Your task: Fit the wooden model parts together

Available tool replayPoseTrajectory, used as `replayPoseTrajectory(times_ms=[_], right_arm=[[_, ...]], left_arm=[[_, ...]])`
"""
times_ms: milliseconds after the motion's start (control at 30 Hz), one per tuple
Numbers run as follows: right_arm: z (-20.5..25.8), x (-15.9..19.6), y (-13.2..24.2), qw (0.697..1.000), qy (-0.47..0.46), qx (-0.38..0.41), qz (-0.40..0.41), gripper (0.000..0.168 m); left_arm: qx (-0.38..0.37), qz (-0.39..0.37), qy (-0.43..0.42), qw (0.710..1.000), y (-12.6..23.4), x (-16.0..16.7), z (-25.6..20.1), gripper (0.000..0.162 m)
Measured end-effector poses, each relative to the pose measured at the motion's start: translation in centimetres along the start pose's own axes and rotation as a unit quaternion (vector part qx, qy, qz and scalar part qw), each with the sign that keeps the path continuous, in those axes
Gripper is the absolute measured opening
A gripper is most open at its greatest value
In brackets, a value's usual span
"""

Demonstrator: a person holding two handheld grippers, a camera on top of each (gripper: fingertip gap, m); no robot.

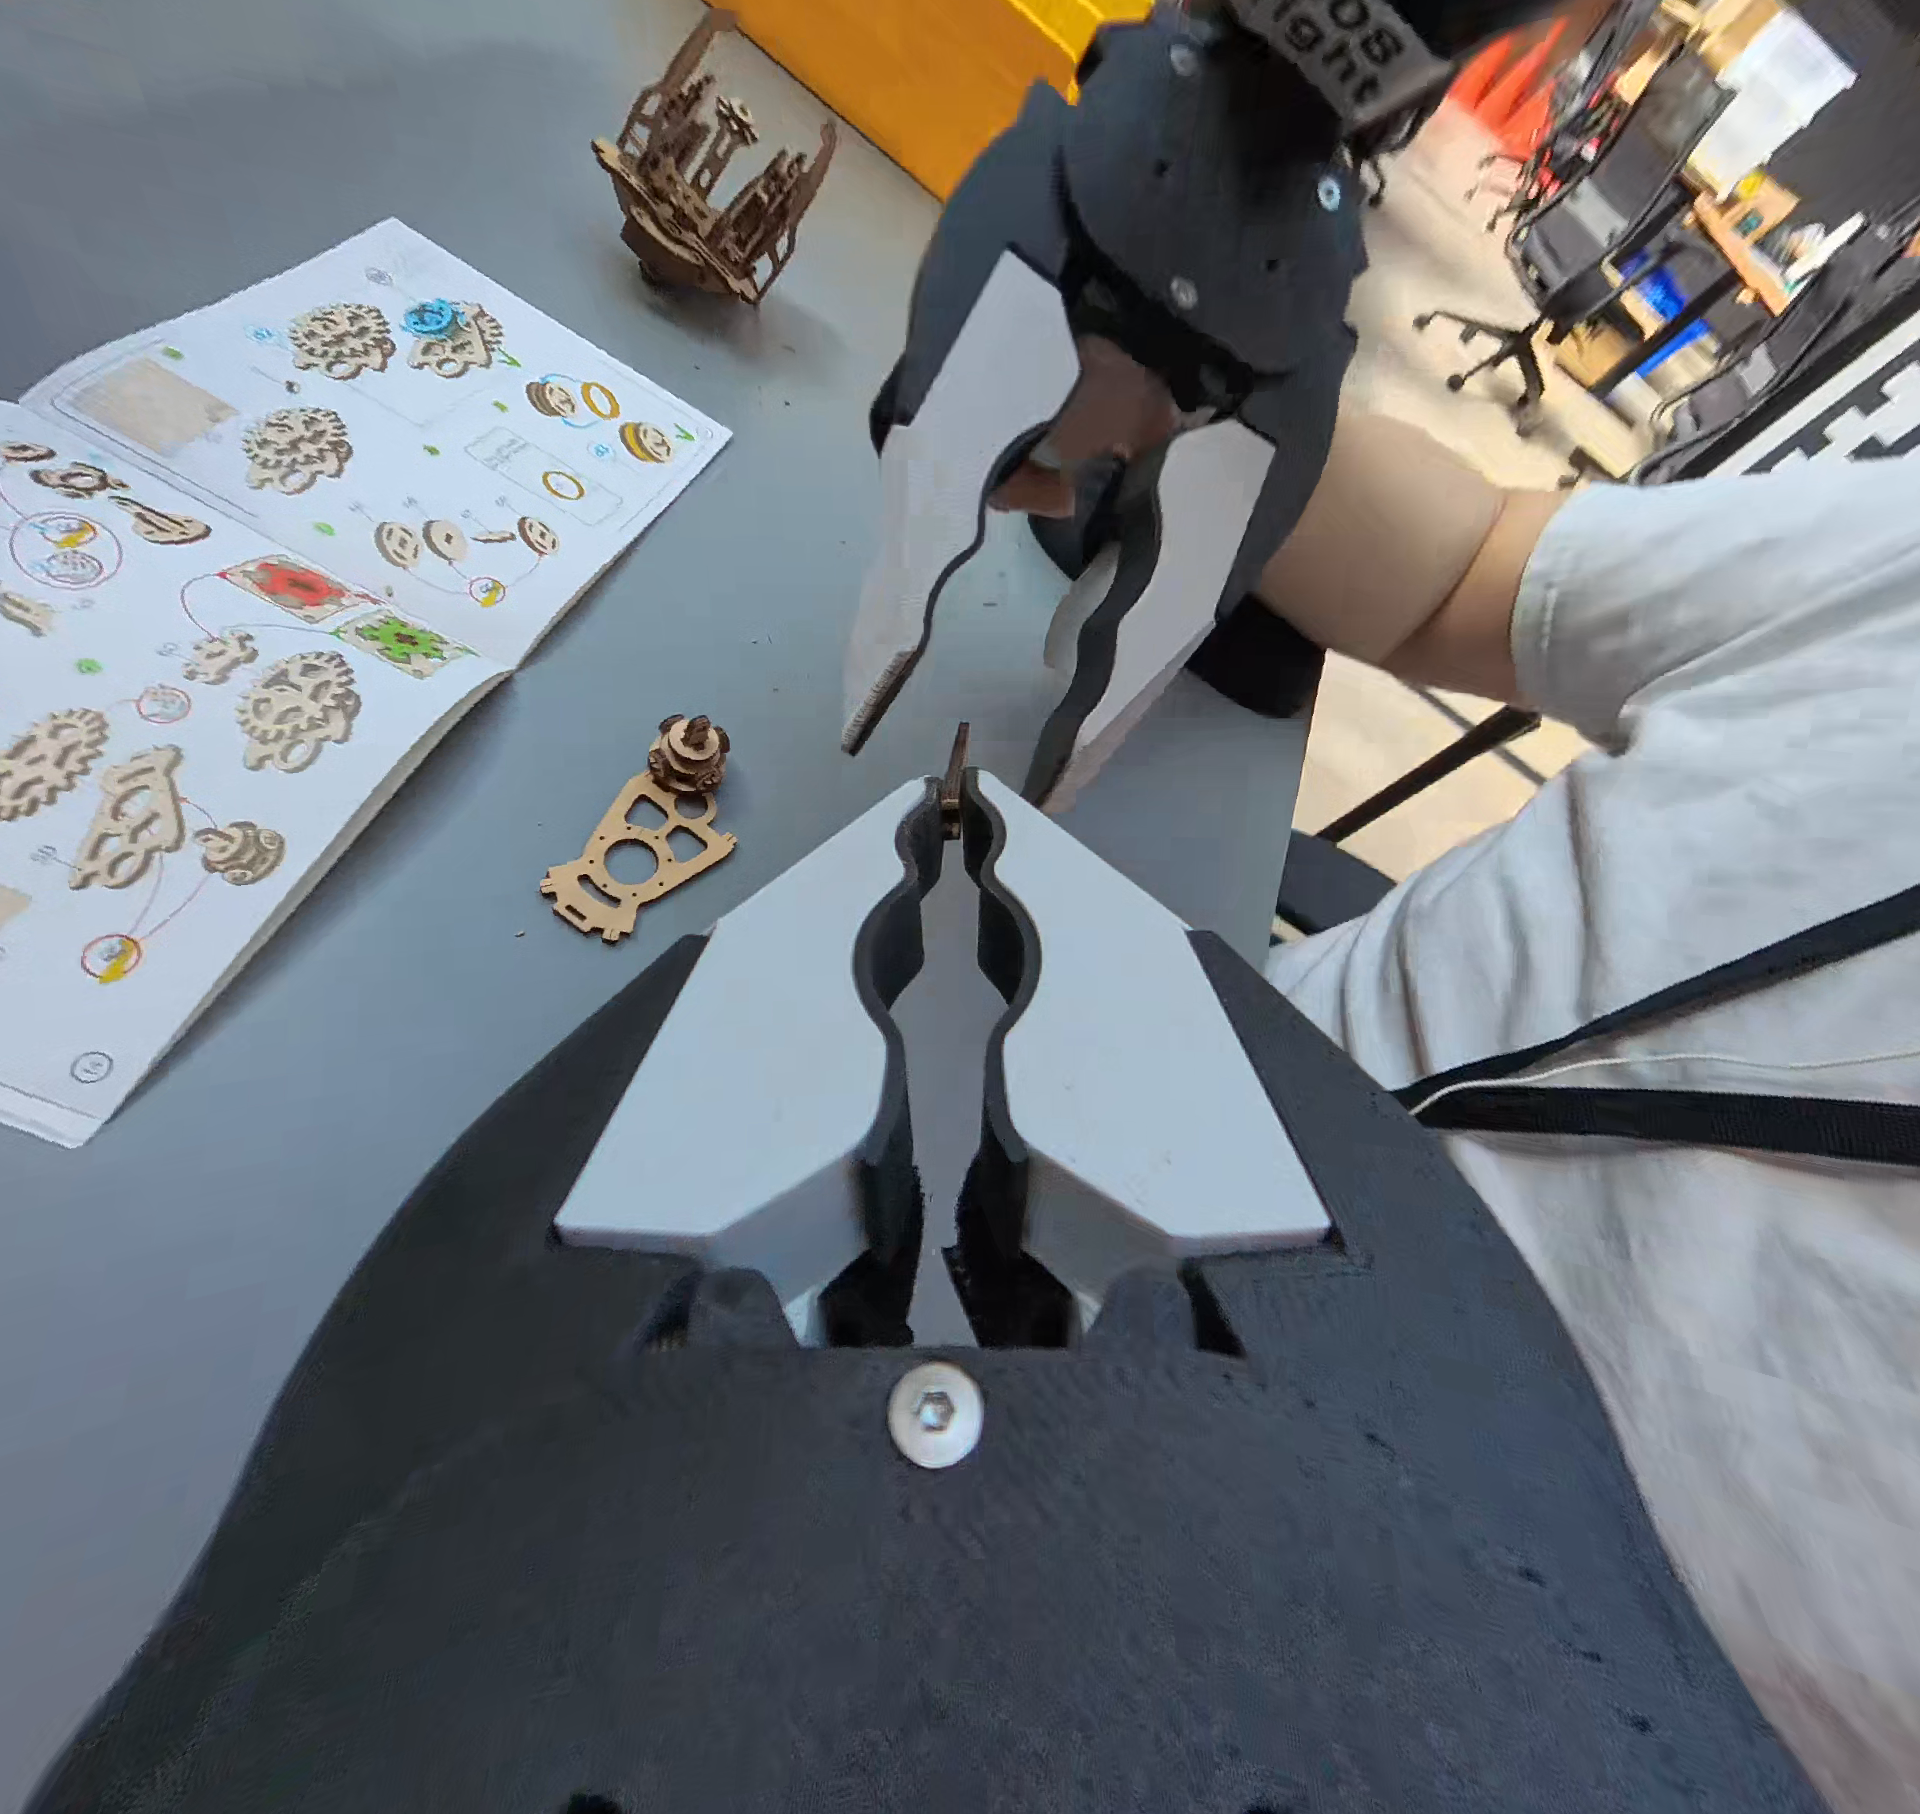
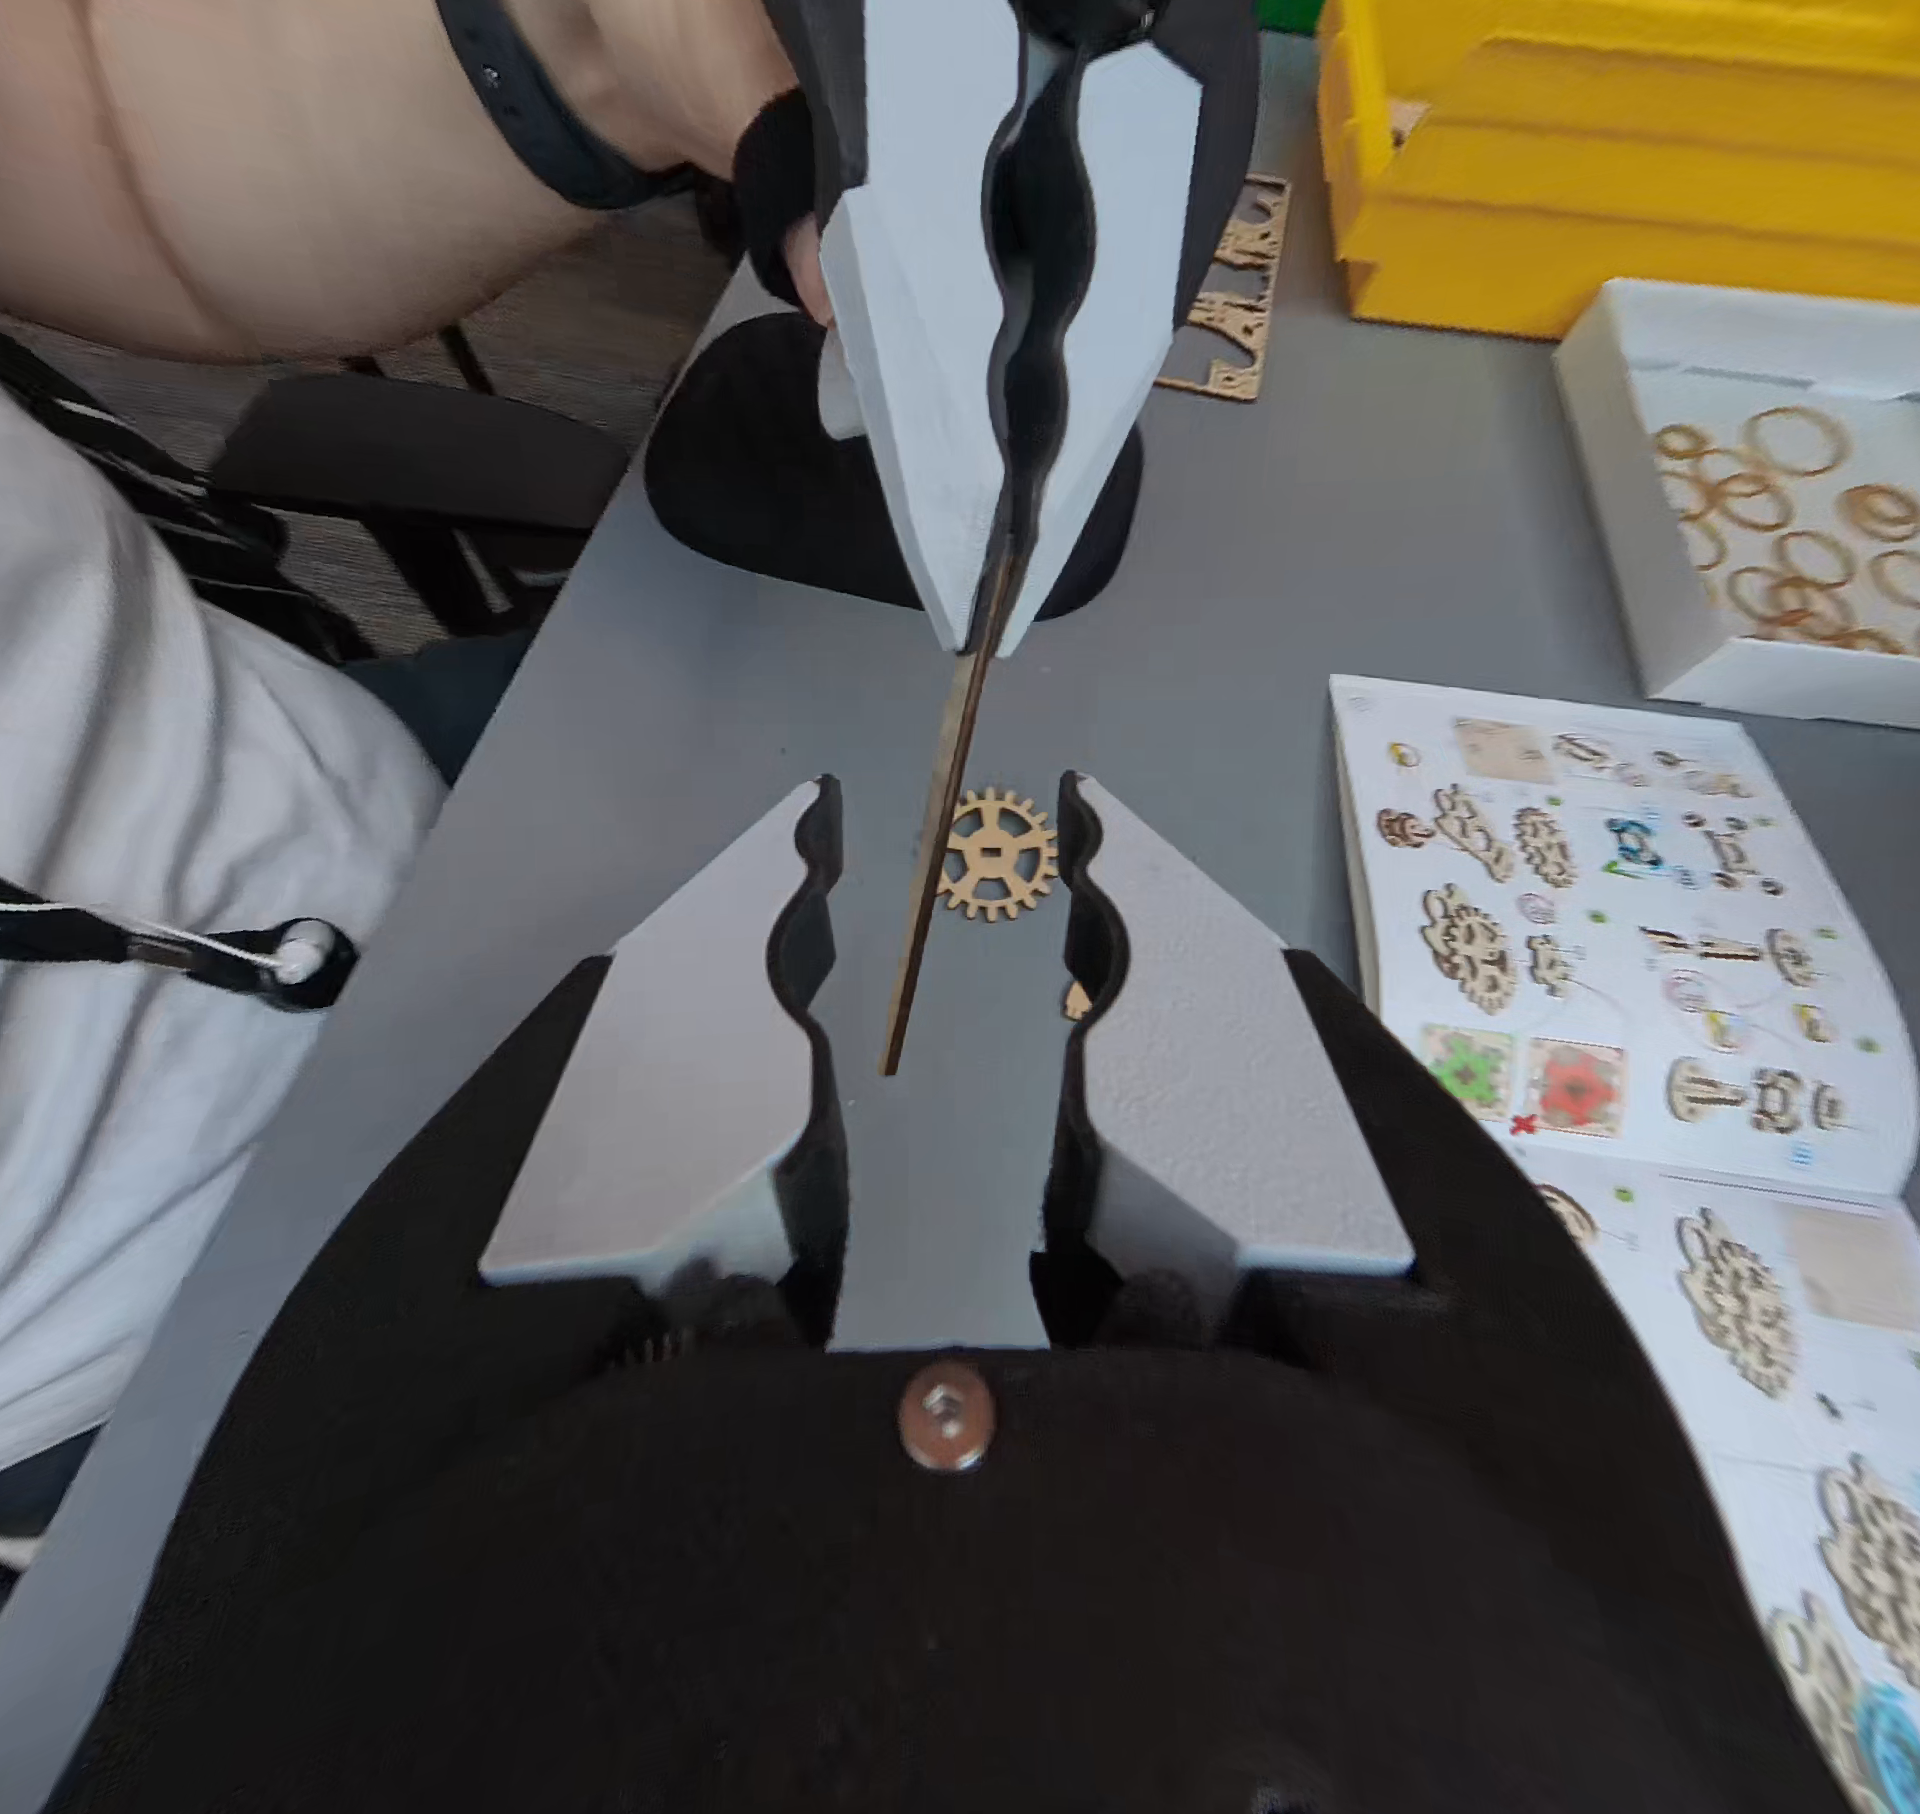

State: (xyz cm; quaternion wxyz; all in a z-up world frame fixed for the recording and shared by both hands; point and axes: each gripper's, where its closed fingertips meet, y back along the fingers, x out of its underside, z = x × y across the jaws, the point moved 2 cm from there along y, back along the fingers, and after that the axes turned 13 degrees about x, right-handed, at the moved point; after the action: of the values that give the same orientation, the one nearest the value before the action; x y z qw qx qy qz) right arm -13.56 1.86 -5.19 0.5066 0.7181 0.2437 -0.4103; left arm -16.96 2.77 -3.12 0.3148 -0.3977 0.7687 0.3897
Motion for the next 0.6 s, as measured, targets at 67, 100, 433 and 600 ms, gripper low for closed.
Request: replayPoseTrajectory(times_ms=[67, 100, 433, 600], right_arm=[[0.5, -0.4, -0.1, 0.996, -0.031, -0.074, 0.025, 0.039], [1.1, -0.7, 0.0, 0.993, -0.032, -0.108, 0.033, 0.025], [-3.2, -3.6, 2.8, 0.977, -0.12, -0.048, -0.168, 0.0], [-3.5, -5.0, 3.7, 0.954, -0.158, -0.061, -0.245, 0.0]], left_arm=[[-0.016, 0.079, -0.029, 0.996, -0.2, 0.1, -0.4, 0.001], [-0.022, 0.117, -0.042, 0.992, -0.5, 0.3, -0.6, 0.001], [-0.038, -0.036, -0.069, 0.996, -0.6, -1.8, 0.0, 0.033], [0.019, -0.079, -0.06, 0.995, -2.7, -0.3, 0.4, 0.014]])
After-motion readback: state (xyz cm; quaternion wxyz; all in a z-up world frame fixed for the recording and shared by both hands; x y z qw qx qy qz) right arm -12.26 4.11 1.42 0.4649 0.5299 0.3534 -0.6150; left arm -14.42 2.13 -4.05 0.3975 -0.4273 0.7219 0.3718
